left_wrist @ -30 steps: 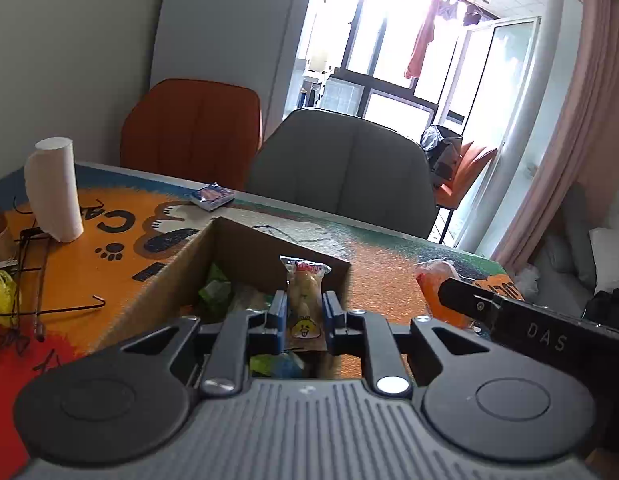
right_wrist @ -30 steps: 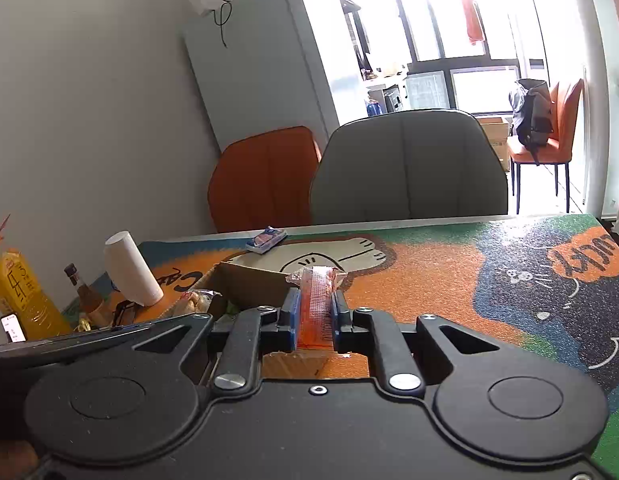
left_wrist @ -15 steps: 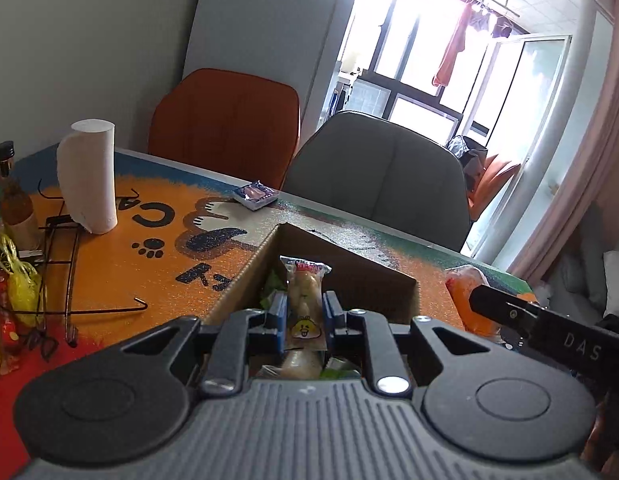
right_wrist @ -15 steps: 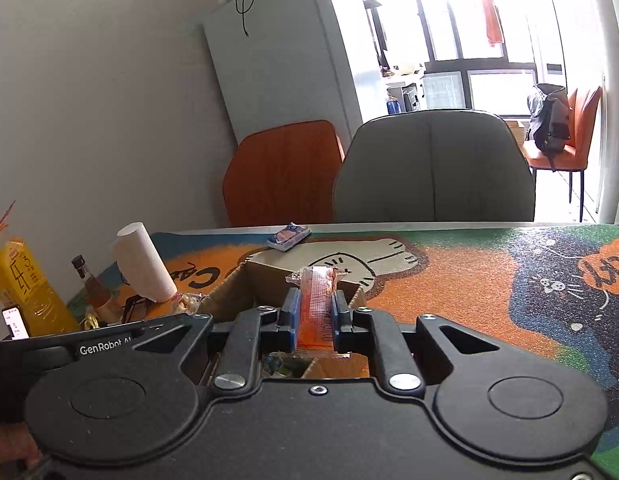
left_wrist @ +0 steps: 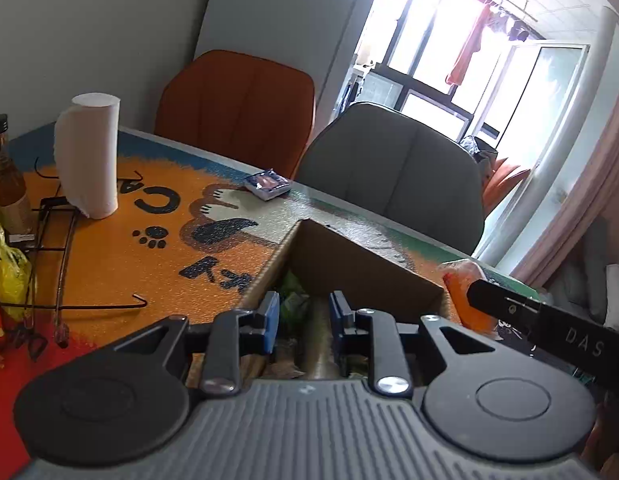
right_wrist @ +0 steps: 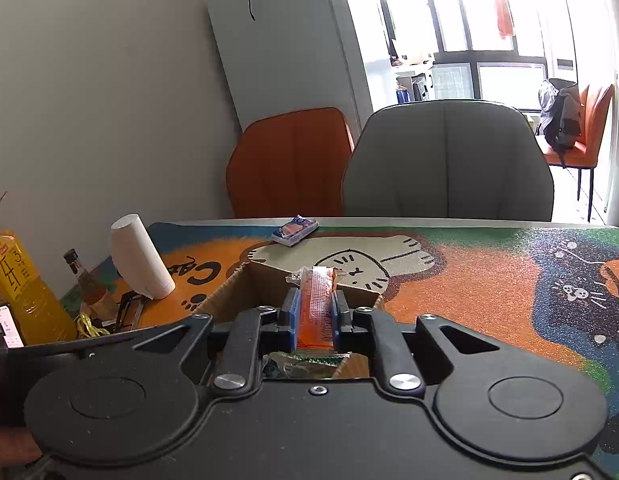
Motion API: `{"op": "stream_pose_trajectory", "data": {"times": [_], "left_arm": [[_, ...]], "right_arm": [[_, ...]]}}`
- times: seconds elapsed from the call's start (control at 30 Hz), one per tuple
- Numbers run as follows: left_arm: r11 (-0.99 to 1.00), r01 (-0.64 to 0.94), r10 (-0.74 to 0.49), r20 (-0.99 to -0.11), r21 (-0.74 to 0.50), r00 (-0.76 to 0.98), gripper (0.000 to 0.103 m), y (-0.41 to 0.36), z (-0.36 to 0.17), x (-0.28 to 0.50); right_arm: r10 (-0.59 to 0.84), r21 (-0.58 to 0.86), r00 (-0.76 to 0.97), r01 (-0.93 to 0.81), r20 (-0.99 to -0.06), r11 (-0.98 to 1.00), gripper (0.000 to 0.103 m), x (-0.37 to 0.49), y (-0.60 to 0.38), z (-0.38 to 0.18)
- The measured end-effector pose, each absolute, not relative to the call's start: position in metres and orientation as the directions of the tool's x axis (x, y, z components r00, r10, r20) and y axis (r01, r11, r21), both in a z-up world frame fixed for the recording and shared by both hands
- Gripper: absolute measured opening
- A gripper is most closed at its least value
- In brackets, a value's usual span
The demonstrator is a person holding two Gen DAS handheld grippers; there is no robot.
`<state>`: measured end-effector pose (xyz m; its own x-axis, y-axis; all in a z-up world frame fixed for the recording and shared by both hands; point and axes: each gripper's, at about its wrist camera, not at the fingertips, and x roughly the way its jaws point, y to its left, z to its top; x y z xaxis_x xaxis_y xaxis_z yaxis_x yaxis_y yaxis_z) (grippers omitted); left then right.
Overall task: Organize snacks
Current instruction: 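Open both tools over the box to drop the snacks inside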
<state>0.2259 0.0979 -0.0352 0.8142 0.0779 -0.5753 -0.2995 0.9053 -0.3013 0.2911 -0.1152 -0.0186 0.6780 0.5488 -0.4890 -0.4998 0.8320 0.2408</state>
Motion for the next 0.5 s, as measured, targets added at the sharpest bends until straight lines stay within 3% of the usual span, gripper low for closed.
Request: {"op": "stream_pose_trajectory", "data": {"times": [0.13,0.33,0.4,0.5], "left_arm": [[0.896,-0.327,0.101,-0.58,-0.301,0.809,0.028,0.108,-0.035,0.223],[0.888,-0.353,0.132,-0.574,-0.294,0.809,0.042,0.116,-0.032,0.217],[0.888,-0.355,0.134,-0.575,-0.292,0.807,0.049,0.118,-0.032,0.216],[0.893,-0.354,0.142,-0.573,-0.278,0.807,0.062,0.116,-0.031,0.214]], "right_arm": [[0.556,0.253,0.671,-0.5,-0.491,0.828,0.014,0.298,-0.112,-0.019],[0.584,0.286,0.653,-0.513,-0.482,0.809,0.016,0.306,-0.104,-0.016],[0.596,0.307,0.648,-0.513,-0.475,0.802,0.03,0.308,-0.105,-0.016],[0.583,0.308,0.656,-0.497,-0.479,0.811,0.031,0.309,-0.109,-0.016]]}}
